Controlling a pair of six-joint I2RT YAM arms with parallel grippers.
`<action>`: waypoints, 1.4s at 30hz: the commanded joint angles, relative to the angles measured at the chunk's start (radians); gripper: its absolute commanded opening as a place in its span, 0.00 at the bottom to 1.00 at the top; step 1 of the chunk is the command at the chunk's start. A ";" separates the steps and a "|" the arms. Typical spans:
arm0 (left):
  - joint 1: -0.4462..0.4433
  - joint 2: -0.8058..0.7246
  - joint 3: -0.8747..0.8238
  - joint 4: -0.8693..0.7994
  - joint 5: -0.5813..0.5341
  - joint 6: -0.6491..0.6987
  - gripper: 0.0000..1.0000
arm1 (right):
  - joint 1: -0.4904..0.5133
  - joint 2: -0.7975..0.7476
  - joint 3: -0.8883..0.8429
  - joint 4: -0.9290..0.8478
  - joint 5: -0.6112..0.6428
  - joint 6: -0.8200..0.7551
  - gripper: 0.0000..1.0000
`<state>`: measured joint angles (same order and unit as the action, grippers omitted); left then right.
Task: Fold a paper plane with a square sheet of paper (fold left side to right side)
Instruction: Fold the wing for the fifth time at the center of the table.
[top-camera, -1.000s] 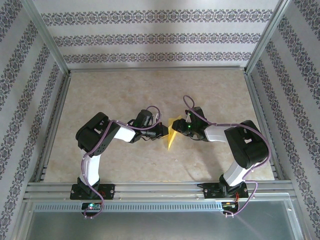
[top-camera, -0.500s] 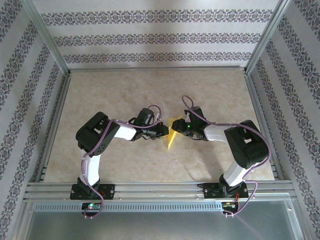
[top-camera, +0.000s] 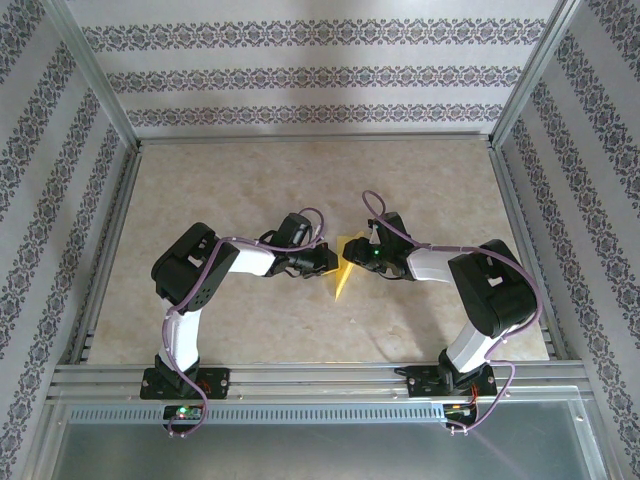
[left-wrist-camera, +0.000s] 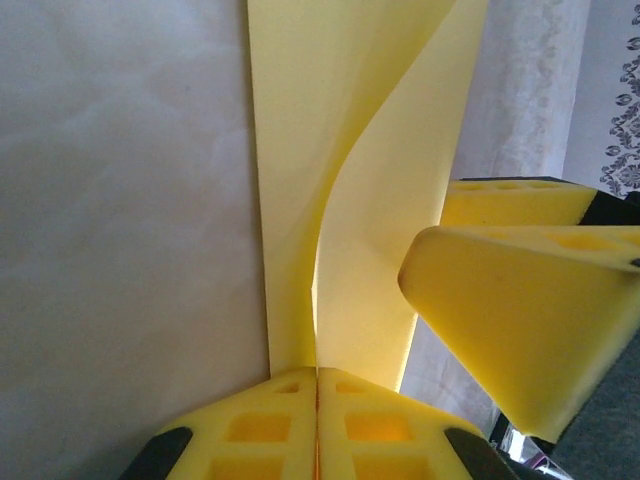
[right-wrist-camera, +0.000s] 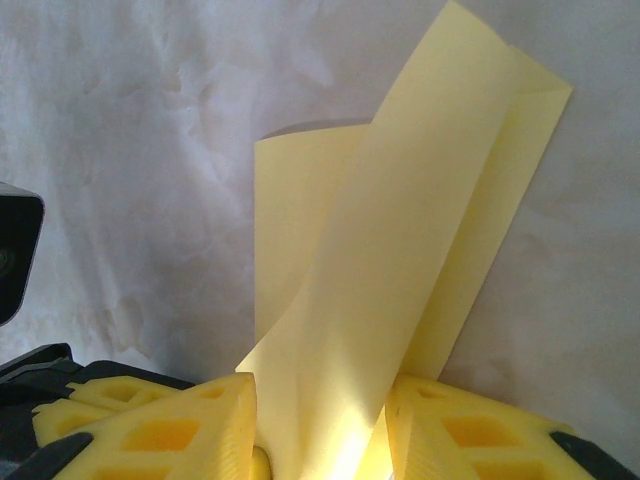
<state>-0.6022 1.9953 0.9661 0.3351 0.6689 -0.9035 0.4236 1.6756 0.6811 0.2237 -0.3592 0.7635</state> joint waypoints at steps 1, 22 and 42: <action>0.017 0.015 0.005 -0.139 -0.132 0.052 0.07 | 0.020 -0.008 0.018 -0.024 -0.012 -0.005 0.41; 0.017 0.040 0.033 -0.222 -0.173 0.059 0.03 | -0.019 -0.144 0.006 -0.170 0.034 -0.044 0.41; 0.018 0.046 0.051 -0.282 -0.207 0.053 0.00 | -0.026 0.016 0.134 -0.176 -0.057 -0.081 0.04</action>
<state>-0.6086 1.9953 1.0317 0.1864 0.6205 -0.8890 0.3843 1.6680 0.7929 0.0486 -0.4091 0.6994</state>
